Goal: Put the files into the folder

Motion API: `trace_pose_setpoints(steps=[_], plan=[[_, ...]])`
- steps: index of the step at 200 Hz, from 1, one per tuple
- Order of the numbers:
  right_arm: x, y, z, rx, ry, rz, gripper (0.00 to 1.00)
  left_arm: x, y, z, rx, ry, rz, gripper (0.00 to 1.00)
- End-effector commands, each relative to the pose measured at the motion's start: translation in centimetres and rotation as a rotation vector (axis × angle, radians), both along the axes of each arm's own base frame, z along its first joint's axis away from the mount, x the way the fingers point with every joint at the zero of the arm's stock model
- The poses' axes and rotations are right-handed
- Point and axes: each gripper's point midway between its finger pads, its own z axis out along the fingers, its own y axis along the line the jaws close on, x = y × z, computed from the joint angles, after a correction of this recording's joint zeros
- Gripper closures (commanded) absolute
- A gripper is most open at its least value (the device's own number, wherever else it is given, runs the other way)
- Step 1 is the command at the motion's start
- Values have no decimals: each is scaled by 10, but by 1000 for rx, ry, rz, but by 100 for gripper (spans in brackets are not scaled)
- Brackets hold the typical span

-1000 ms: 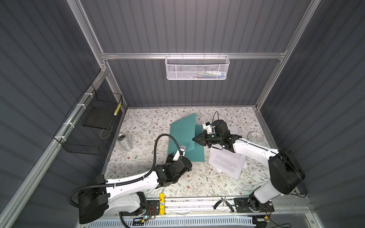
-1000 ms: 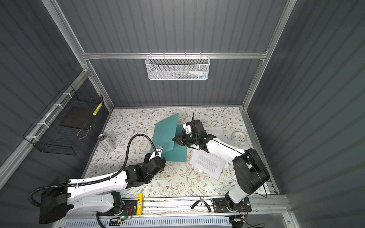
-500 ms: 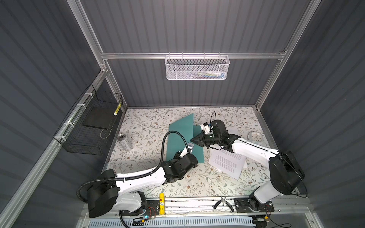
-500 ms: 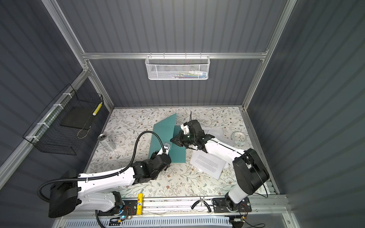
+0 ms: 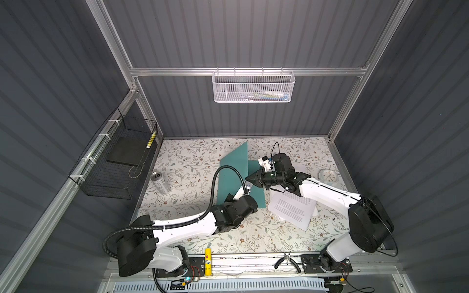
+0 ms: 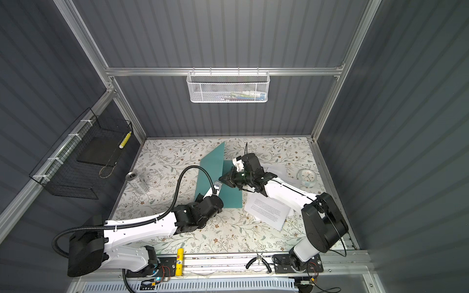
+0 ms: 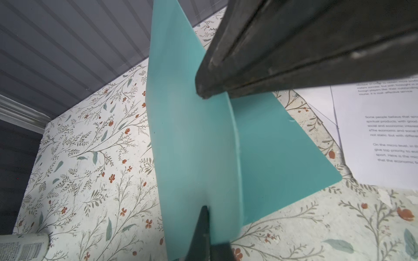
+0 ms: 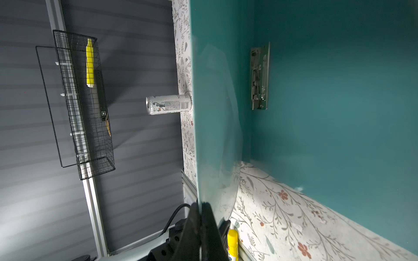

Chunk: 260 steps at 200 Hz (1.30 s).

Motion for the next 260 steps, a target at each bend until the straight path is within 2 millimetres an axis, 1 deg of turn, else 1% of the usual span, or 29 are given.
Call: trace_pose_setpoints(steps=[1, 19, 37, 45, 58, 74, 84, 94, 110, 140, 155, 170, 184, 199, 208, 215, 237, 260], plan=[[5, 2, 34, 92, -67, 39, 81, -3, 8, 17, -80, -20, 36, 100], [13, -6, 55, 142, -132, 29, 68, -5, 11, 23, -108, -17, 45, 100], [16, -14, 74, 190, -169, 34, 55, -5, 12, 28, -111, -6, 57, 100], [16, -17, 81, 204, -183, 40, 52, -5, 12, 28, -104, 0, 66, 100], [18, -25, 86, 208, -196, 28, 47, -4, 13, 27, -89, 13, 84, 100], [21, -37, 87, 203, -206, 7, 46, -4, 13, 25, -93, 28, 104, 100], [23, -46, 80, 180, -197, -15, 47, -4, 14, 25, -108, 33, 120, 100], [28, -57, 70, 147, -186, -57, 49, -4, 15, 27, -125, 38, 135, 100], [33, -68, 50, 82, -165, -102, 53, -6, 17, 33, -172, 42, 154, 100], [36, -67, 25, 47, -128, -97, 56, -10, 21, 45, -271, 48, 171, 100], [38, -65, 11, 43, -112, -94, 56, -10, 24, 49, -279, 41, 181, 100], [40, -62, -8, 25, -95, -92, 56, -10, 28, 52, -272, 44, 202, 100], [41, -57, -26, 6, -73, -76, 57, -12, 29, 54, -293, 53, 209, 100], [42, -51, -43, -9, -51, -61, 58, -15, 26, 55, -355, 68, 194, 100], [43, -47, -51, -15, -43, -55, 59, -17, 22, 56, -403, 79, 180, 100], [42, -42, -57, -20, -34, -43, 59, -17, 23, 56, -435, 83, 187, 100], [42, -23, -66, -32, -21, 5, 60, -20, 28, 61, -489, 86, 205, 100], [41, 2, -67, -34, -21, 58, 60, -21, 37, 65, -508, 83, 226, 100]])
